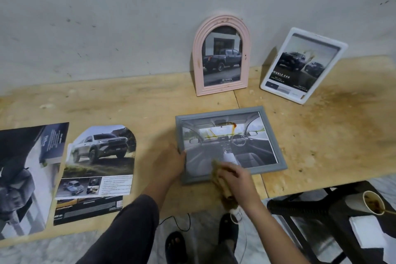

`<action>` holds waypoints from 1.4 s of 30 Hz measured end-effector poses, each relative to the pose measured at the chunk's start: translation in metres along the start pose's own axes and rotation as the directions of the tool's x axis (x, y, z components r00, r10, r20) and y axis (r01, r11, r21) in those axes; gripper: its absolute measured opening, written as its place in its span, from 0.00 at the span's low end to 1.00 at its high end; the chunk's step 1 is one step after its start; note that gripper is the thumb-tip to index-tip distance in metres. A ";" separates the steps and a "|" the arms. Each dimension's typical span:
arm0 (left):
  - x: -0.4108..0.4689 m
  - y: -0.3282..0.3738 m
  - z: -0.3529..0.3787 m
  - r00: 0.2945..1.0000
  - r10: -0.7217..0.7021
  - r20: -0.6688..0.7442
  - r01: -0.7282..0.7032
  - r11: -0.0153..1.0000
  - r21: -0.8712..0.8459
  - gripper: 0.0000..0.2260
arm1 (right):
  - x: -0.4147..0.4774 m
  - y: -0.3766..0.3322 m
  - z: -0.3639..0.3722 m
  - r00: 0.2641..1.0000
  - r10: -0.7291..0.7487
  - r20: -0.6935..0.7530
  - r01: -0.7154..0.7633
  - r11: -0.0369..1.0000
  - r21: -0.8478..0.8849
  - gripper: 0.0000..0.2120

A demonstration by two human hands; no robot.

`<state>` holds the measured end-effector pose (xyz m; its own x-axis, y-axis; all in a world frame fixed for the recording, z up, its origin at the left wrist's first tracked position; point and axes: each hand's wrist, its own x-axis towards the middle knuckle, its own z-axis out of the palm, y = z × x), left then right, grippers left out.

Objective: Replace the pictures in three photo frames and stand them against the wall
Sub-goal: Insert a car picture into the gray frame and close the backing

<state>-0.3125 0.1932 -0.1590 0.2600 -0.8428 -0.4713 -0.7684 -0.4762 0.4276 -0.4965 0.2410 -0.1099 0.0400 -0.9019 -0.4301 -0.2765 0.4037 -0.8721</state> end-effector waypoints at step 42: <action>0.005 0.001 0.053 0.980 0.008 -0.201 0.000 0.999 0.038 0.29 | 0.157 0.039 0.022 0.859 -0.499 0.115 0.468 0.673 -0.572 0.29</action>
<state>-0.3432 0.2021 -0.2017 0.3665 -0.8796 -0.3032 -0.7901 -0.4663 0.3979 -0.4797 0.1190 -0.2169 0.2828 -0.9584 0.0395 -0.7170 -0.2386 -0.6550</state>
